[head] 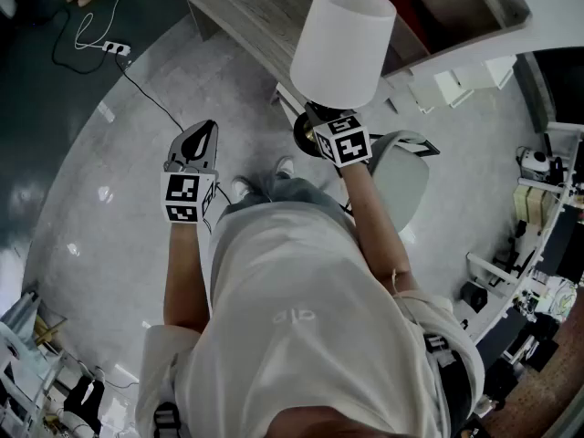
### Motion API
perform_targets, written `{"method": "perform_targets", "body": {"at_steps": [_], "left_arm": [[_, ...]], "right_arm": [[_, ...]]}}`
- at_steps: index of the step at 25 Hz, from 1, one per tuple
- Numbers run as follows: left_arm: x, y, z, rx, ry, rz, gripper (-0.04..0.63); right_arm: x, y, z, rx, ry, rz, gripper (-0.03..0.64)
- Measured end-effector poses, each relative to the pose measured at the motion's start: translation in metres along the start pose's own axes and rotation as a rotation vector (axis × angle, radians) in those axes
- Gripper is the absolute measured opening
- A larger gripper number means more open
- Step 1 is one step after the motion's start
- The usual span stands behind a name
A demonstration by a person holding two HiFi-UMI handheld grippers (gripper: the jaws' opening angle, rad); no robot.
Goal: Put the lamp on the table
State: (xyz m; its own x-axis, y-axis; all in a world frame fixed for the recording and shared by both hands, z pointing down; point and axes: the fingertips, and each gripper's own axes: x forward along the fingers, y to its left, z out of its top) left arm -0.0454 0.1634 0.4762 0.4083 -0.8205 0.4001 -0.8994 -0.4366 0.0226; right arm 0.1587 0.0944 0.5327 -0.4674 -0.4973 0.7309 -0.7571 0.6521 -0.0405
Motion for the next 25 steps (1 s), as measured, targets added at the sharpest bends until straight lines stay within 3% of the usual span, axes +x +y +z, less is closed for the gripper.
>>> {"method": "perform_targets", "body": {"at_steps": [17,25], "left_arm": [[0.085,-0.033,0.029,0.0,0.067,0.066,0.026],[0.109,-0.003,0.034,-0.011,0.093,0.06,0.026]], "right_arm": [[0.021,-0.09,0.006,-0.044,-0.009,0.066,0.072],[0.047,-0.109,0.026,-0.023,-0.007,0.056,0.072]]}}
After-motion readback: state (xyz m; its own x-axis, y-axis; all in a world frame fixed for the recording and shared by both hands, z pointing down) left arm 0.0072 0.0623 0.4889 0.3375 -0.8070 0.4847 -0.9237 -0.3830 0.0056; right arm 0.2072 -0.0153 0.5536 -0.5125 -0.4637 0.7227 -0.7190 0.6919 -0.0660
